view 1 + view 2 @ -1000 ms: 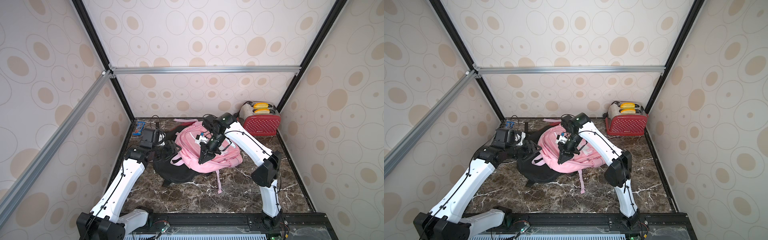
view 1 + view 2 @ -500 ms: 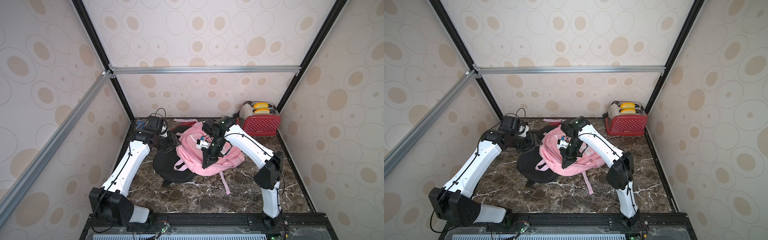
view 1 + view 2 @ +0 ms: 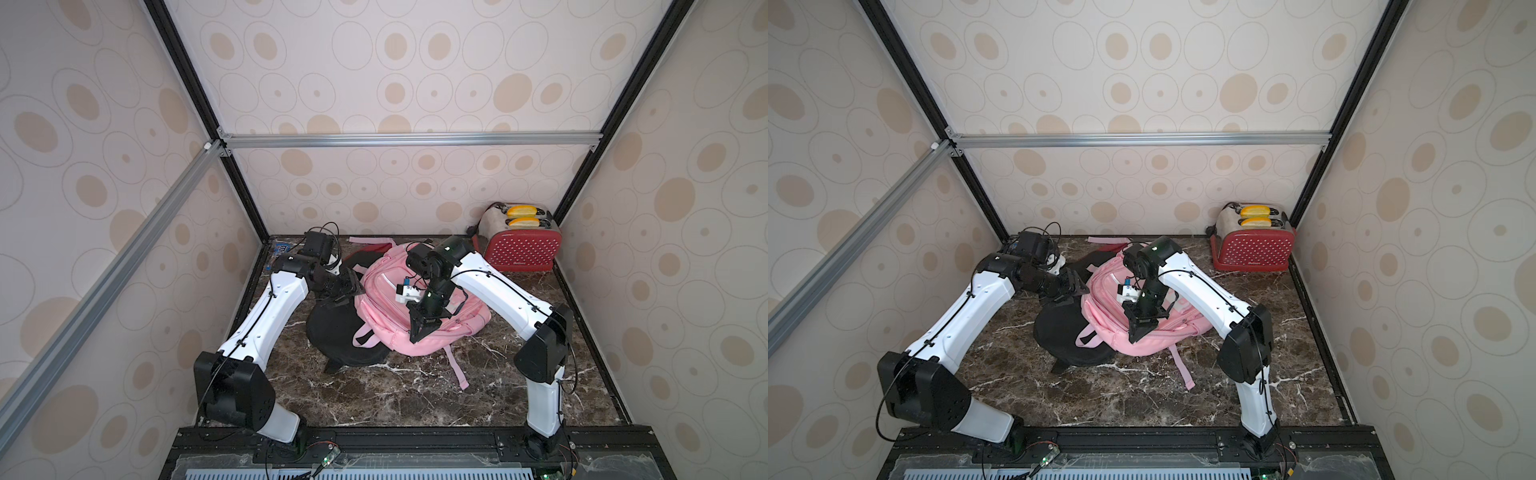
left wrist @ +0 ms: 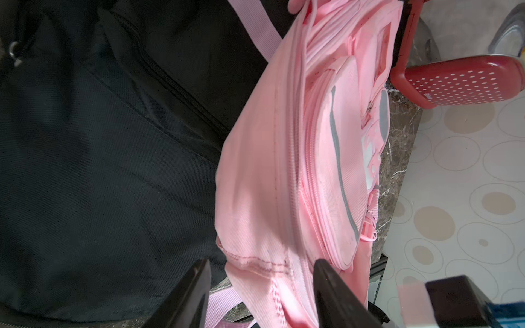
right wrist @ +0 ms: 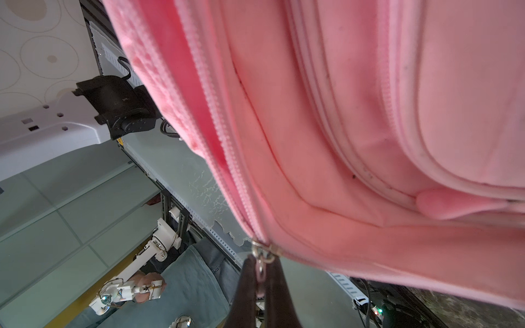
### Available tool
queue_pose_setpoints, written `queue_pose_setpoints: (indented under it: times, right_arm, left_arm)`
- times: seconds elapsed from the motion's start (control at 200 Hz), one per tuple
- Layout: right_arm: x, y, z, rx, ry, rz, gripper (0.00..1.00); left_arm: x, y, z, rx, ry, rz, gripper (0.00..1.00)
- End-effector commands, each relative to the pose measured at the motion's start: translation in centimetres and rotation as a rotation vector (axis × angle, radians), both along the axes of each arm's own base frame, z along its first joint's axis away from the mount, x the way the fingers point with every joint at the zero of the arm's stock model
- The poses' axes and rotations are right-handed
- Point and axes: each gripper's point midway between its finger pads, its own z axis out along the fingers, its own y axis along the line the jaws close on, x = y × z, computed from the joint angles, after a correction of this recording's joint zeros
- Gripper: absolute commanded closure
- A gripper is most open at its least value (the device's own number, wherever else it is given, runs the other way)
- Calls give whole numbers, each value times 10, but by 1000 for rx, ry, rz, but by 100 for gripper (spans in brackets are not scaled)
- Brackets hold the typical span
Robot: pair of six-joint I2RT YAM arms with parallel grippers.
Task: Zip up the backpack
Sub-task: Zip the zipper on the backpack.
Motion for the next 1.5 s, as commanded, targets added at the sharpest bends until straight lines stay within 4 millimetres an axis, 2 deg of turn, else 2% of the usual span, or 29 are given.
queue_pose_setpoints:
  times: [0.0, 0.26, 0.341, 0.396, 0.501, 0.551, 0.691, 0.816, 1.067, 1.277, 1.492]
  right_arm:
    - [-36, -20, 16, -70, 111, 49, 100]
    - [-37, -15, 12, -67, 121, 70, 100]
    - [-36, -13, 12, -59, 125, 69, 100]
    - [-36, -10, 14, -52, 126, 68, 100]
    - [-36, -3, 17, -27, 146, 55, 100]
    - [-36, 2, 19, -6, 161, 48, 100]
    - [-37, 14, 27, 29, 217, 22, 100]
    - [-42, 30, 45, 99, 311, -25, 100]
    - [-45, 54, 66, 152, 494, -114, 100]
    - [-45, 66, 60, 127, 587, -154, 100]
    - [-37, 84, 53, 132, 662, -210, 100]
  left_arm:
    - [4, -8, -1, -3, -5, -35, 40]
    - [0, -19, -19, -9, 32, -64, 41]
    - [-4, -24, -25, -14, 44, -83, 43]
    - [-7, -26, -29, -18, 53, -95, 52]
    - [-13, -28, -34, -38, 72, -97, 91]
    - [-15, -29, -34, -40, 74, -101, 99]
    - [-19, -27, -32, -42, 67, -99, 100]
    - [-19, -28, -29, -53, 49, -94, 100]
    - [-20, -29, -22, -87, 23, -64, 100]
    - [-20, -30, -13, -110, -1, -39, 100]
    - [-20, -29, -7, -120, -17, -22, 100]
